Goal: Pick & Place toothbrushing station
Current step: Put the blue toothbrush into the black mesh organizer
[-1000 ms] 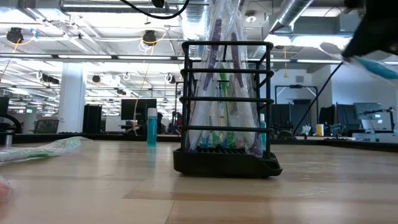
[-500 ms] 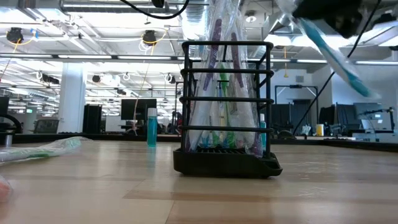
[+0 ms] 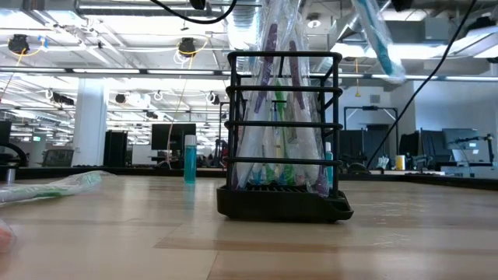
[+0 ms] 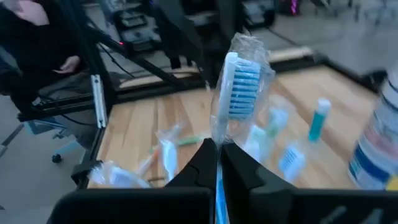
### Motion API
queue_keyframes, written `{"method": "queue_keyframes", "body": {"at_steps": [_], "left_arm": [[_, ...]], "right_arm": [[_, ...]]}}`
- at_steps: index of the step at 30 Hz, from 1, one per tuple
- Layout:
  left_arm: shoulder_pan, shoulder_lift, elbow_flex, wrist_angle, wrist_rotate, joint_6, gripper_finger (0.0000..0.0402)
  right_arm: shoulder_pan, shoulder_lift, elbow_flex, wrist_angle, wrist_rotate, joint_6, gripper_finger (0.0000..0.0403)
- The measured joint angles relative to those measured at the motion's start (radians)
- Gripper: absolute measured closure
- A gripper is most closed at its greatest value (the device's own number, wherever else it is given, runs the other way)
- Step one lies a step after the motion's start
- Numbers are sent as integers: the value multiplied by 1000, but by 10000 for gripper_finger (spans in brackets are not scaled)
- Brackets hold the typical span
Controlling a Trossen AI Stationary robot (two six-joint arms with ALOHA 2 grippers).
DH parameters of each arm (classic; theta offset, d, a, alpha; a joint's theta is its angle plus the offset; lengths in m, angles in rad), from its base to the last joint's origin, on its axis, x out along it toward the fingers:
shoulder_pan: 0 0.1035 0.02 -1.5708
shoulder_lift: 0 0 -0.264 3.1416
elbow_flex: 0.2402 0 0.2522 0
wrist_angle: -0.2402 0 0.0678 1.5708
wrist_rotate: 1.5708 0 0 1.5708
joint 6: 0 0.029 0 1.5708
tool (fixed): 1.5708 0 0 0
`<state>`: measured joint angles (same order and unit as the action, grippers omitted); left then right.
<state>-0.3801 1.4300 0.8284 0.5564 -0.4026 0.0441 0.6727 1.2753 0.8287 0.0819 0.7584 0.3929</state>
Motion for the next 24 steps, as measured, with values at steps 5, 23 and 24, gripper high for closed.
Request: {"method": "queue_keyframes", "body": {"at_steps": [5,23,24], "left_arm": [[0,0,0,0,0,0,294],[0,0,0,-3,0,0,294],[0,0,0,-3,0,0,294]], "right_arm": [[0,46,-44,228,-36,-162,403],[14,212,-67,604,-141,-344,403],[14,224,-67,622,-157,-349,403]]}}
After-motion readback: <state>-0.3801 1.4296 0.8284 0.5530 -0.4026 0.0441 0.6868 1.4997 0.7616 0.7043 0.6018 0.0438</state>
